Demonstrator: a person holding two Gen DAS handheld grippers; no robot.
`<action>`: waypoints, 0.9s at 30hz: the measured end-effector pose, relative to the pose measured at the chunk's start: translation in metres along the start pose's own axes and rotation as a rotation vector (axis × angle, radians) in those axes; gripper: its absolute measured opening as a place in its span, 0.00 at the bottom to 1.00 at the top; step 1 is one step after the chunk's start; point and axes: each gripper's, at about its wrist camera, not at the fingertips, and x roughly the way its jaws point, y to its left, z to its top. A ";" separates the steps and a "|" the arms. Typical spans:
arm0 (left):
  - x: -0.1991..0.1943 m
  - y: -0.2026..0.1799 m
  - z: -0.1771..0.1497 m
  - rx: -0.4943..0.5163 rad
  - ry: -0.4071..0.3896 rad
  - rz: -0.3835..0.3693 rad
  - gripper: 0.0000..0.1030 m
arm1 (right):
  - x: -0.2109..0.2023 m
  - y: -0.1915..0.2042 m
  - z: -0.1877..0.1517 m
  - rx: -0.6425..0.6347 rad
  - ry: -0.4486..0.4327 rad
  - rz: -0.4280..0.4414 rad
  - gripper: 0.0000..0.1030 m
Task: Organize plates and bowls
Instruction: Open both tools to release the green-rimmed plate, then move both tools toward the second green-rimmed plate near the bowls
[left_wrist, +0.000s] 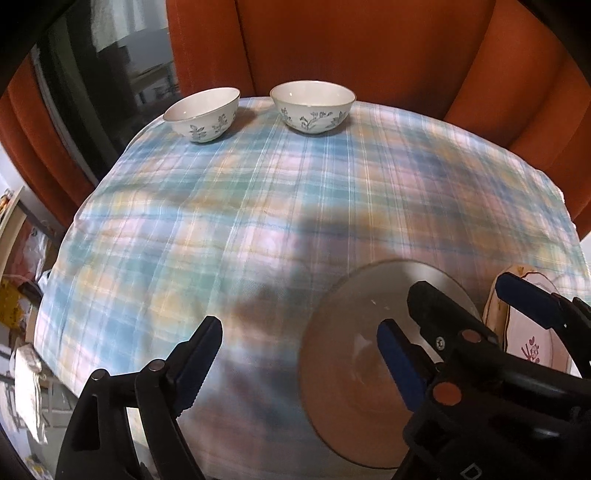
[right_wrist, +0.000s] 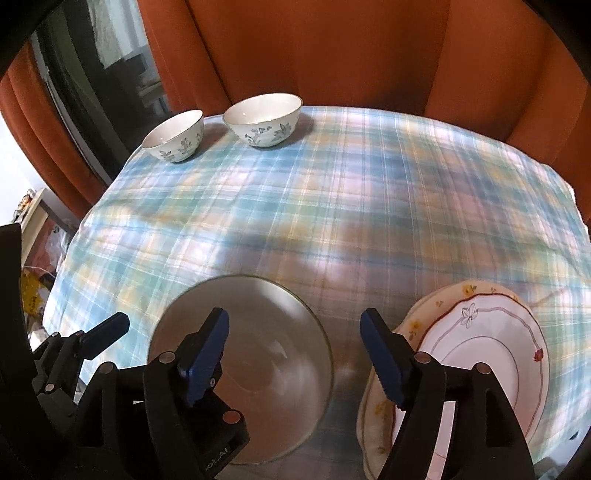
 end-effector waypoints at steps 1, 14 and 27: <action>-0.001 0.005 0.004 0.012 -0.001 -0.005 0.85 | 0.000 0.005 0.003 0.004 -0.003 -0.011 0.77; 0.000 0.093 0.074 0.108 -0.064 -0.089 0.85 | 0.009 0.091 0.063 0.088 -0.048 -0.100 0.81; 0.014 0.148 0.154 0.151 -0.124 -0.127 0.85 | 0.032 0.149 0.137 0.155 -0.108 -0.140 0.81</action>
